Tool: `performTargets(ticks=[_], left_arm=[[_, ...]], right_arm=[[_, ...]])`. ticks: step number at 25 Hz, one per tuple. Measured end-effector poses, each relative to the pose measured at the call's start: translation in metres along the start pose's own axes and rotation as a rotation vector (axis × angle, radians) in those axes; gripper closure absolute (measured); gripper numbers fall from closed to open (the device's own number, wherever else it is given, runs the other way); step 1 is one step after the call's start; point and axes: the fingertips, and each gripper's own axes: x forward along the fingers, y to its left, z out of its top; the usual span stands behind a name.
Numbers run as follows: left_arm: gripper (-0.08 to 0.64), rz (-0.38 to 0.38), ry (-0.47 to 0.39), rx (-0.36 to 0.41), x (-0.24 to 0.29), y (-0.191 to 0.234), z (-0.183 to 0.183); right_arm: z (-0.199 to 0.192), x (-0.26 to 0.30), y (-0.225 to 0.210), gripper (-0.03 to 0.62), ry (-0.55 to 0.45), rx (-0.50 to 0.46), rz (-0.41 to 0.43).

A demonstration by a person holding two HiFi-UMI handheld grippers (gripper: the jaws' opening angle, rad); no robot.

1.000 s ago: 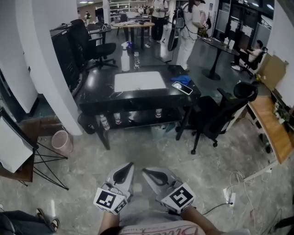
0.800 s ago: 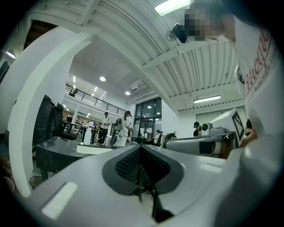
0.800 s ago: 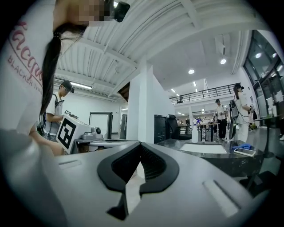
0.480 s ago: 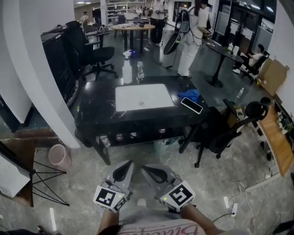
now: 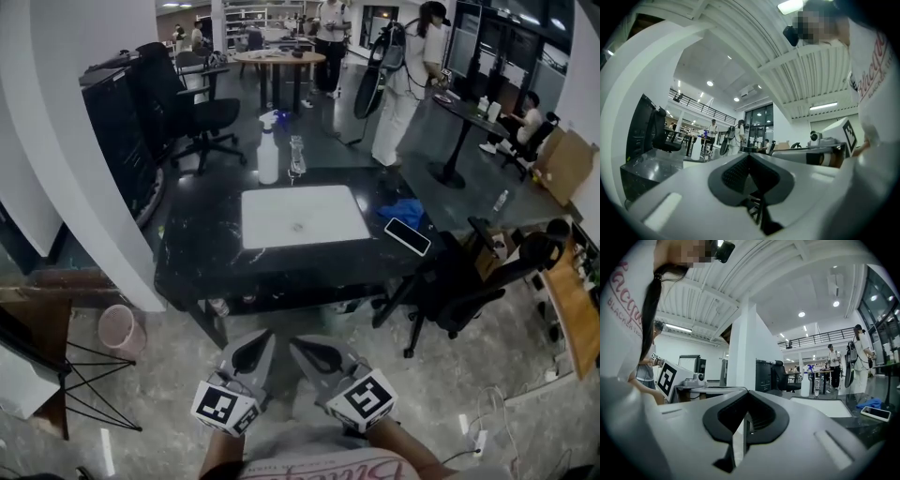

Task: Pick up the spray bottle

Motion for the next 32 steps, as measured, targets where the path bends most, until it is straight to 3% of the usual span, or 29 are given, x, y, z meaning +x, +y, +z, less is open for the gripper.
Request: performTargets(ticks=[11, 20, 30, 32], left_arm=[[0.560, -0.003, 0.036, 0.018, 0.059, 0.052, -0.006], [0.560, -0.022, 0.080, 0.054, 0.144, 0.109, -0.015], [0.558, 0.011, 0.088, 0.058, 0.244, 0.196, -0.013], [0.482, 0.020, 0.087, 0.065, 0.258, 0.215, -0.014]], right_arm=[[0.004, 0.047, -0.067, 0.591, -0.053, 0.020, -0.029], [0.002, 0.106, -0.155, 0.591, -0.044, 0.055, -0.040], [0.003, 0.166, -0.241, 0.591, -0.023, 0.084, -0.034], [0.002, 0.177, -0.251, 0.591, -0.015, 0.077, -0.022]])
